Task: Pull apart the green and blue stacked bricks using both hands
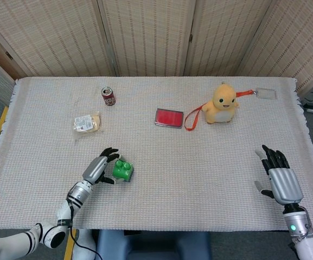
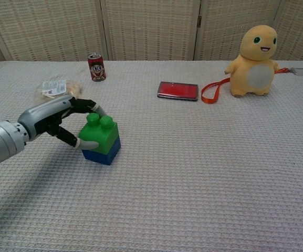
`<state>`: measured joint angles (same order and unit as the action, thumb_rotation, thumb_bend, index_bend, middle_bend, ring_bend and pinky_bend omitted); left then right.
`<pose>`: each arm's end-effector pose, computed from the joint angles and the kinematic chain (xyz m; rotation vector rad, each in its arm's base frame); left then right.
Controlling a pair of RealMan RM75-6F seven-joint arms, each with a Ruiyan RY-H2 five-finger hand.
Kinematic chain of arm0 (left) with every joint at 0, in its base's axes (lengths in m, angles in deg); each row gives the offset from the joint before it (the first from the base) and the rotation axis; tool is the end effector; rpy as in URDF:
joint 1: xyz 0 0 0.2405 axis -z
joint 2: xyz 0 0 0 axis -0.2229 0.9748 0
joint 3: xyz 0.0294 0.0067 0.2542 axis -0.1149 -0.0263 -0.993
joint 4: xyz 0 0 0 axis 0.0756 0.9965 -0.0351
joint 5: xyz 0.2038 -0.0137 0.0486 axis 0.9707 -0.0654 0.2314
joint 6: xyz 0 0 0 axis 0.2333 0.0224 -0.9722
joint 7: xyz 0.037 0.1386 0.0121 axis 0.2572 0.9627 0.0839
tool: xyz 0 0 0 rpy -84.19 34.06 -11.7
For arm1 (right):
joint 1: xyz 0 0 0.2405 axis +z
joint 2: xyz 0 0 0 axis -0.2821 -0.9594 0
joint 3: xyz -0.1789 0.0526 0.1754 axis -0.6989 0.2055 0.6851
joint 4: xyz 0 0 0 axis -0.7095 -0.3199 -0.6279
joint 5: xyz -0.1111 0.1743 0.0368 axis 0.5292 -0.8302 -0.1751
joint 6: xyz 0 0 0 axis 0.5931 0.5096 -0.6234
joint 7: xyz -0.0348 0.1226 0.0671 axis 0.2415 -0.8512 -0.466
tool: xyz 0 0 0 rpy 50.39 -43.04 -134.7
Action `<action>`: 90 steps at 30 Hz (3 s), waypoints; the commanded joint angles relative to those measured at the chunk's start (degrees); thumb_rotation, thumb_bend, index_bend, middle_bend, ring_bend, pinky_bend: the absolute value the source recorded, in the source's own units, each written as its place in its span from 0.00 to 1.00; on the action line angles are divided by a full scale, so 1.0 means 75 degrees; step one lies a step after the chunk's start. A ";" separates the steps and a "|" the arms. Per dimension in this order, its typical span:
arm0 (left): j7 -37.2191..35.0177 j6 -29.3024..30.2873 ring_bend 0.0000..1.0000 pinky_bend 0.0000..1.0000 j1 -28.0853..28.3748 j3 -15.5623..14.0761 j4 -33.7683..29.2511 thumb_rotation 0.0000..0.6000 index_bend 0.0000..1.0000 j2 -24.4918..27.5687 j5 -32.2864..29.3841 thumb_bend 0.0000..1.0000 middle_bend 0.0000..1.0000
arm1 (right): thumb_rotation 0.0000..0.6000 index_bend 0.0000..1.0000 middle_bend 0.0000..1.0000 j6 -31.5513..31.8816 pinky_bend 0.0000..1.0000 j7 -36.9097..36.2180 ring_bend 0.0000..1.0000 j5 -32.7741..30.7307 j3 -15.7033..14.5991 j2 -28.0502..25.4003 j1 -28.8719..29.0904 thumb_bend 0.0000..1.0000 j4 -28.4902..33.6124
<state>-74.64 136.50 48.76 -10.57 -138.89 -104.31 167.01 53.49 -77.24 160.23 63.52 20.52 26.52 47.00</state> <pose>-0.1884 0.3225 -0.0500 -1.6540 -1.5164 -1.3311 -0.2911 -0.2098 0.1237 1.4645 -0.9661 0.8607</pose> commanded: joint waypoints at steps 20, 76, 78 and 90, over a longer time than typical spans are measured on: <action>0.0150 0.1217 0.35 0.00 -0.0860 0.0189 -0.1838 1.00 0.68 0.0454 -0.0275 0.44 0.86 | 1.00 0.00 0.00 -0.1388 0.00 -0.3044 0.00 0.1093 -0.0318 0.0454 0.0962 0.36 -0.0966; 0.0634 0.0612 0.37 0.00 -0.1079 0.1322 -0.4228 1.00 0.69 0.1314 -0.2070 0.45 0.87 | 1.00 0.11 0.04 -0.1988 0.00 -0.9854 0.06 0.0711 0.0822 0.6431 0.3847 0.36 -0.4696; 0.0602 0.0594 0.37 0.00 -0.1071 0.1312 -0.4203 1.00 0.69 0.1277 -0.2052 0.45 0.87 | 1.00 0.11 0.04 -0.2041 0.00 -0.9819 0.06 0.0674 0.0849 0.6448 0.3887 0.36 -0.4650; 0.0620 0.0552 0.37 0.00 -0.1009 0.1244 -0.4239 1.00 0.69 0.1048 -0.1966 0.45 0.87 | 1.00 0.11 0.04 -0.2348 0.00 -0.9771 0.07 0.0525 0.0966 0.6618 0.4140 0.36 -0.4521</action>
<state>-70.02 140.67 41.16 -1.22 -170.68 -96.41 152.25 35.90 -150.51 164.20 70.74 70.14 57.56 13.07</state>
